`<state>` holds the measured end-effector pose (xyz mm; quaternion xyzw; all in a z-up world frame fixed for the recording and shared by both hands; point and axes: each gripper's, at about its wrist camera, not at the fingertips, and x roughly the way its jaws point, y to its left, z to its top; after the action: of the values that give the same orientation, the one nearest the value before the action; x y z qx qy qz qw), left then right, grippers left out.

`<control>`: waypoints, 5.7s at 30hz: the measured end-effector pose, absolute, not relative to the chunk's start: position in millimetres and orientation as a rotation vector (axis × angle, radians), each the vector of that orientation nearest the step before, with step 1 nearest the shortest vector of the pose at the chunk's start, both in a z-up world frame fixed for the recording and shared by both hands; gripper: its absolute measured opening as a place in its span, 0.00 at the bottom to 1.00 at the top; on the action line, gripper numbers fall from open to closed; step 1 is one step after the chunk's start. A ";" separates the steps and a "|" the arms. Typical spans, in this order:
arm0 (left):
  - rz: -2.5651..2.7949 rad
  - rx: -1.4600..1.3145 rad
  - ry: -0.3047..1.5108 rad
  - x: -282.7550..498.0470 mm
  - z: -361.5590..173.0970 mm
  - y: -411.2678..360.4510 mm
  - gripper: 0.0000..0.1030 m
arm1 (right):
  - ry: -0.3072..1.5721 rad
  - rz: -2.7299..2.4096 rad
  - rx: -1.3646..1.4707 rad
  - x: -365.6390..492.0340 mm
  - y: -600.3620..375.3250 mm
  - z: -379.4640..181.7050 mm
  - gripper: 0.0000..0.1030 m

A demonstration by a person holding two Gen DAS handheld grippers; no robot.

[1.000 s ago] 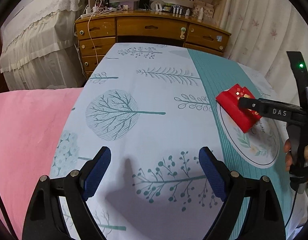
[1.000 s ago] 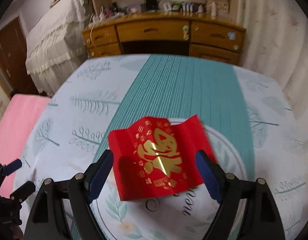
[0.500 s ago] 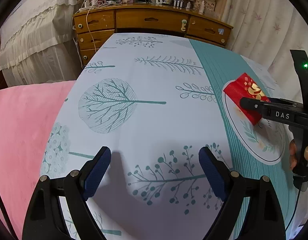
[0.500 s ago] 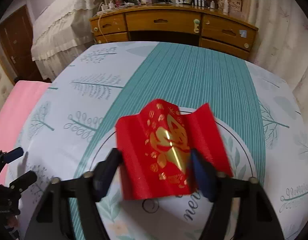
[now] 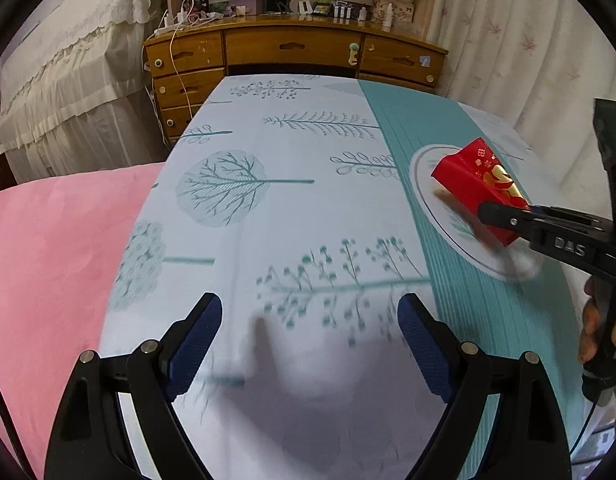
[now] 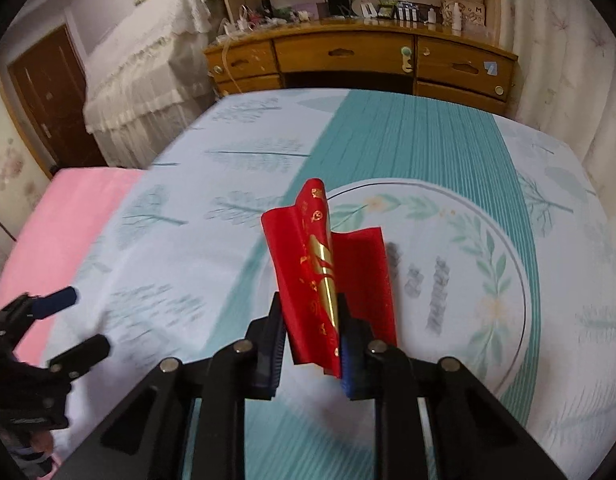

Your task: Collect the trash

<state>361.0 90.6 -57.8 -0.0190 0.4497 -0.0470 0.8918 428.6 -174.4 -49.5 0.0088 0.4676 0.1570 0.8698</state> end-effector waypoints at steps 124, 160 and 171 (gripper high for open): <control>-0.206 -0.015 1.042 60.0 -123.8 40.3 0.86 | 1.031 0.324 0.096 61.9 -184.9 -135.4 0.52; -0.063 -0.008 0.761 29.1 28.6 -3.8 0.86 | 0.705 0.140 0.165 14.2 -203.4 28.9 0.70; -0.066 0.004 0.772 28.2 22.8 -10.4 0.86 | 0.725 0.144 0.187 15.7 -207.1 21.0 0.71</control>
<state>28.2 -10.4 22.8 0.0019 0.3762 -0.0323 0.9260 15.7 -207.1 21.0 0.0912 0.3540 0.0701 0.9282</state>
